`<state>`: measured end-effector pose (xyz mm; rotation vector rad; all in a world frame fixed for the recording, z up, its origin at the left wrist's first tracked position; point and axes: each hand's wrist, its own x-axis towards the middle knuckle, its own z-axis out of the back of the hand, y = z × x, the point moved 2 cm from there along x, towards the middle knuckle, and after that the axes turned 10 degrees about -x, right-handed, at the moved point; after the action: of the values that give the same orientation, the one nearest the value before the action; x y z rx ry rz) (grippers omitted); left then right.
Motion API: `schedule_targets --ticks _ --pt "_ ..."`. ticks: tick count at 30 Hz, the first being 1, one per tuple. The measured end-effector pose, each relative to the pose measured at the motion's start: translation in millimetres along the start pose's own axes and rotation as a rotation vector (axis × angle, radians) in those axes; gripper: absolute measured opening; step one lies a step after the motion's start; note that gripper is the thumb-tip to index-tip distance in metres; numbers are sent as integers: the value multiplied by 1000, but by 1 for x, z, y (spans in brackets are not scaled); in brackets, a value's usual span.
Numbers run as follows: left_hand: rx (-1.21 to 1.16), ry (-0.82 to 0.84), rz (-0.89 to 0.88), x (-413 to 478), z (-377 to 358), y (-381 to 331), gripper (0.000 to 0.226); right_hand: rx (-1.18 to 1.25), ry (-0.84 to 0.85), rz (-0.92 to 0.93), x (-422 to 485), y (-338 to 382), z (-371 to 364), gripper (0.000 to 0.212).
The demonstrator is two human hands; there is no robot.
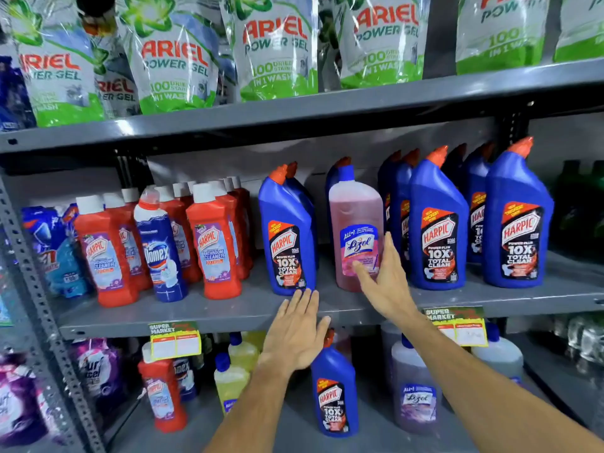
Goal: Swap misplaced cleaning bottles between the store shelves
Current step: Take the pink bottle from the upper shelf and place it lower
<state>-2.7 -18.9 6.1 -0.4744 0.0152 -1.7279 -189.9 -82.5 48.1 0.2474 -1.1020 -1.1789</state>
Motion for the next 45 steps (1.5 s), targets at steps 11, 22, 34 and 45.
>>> schedule_targets --ticks 11,22,34,45 --pt "47 -107 28 7 -11 5 59 78 -114 -160 21 -13 -14 111" --pt "49 -157 20 6 -14 6 58 65 -46 -115 18 -7 9 83" --pt "31 -321 -34 -11 -25 -5 63 210 -194 -41 -69 -4 34 74" --pt "12 -268 -10 -85 -123 38 68 170 -75 -231 -189 -88 -22 71"
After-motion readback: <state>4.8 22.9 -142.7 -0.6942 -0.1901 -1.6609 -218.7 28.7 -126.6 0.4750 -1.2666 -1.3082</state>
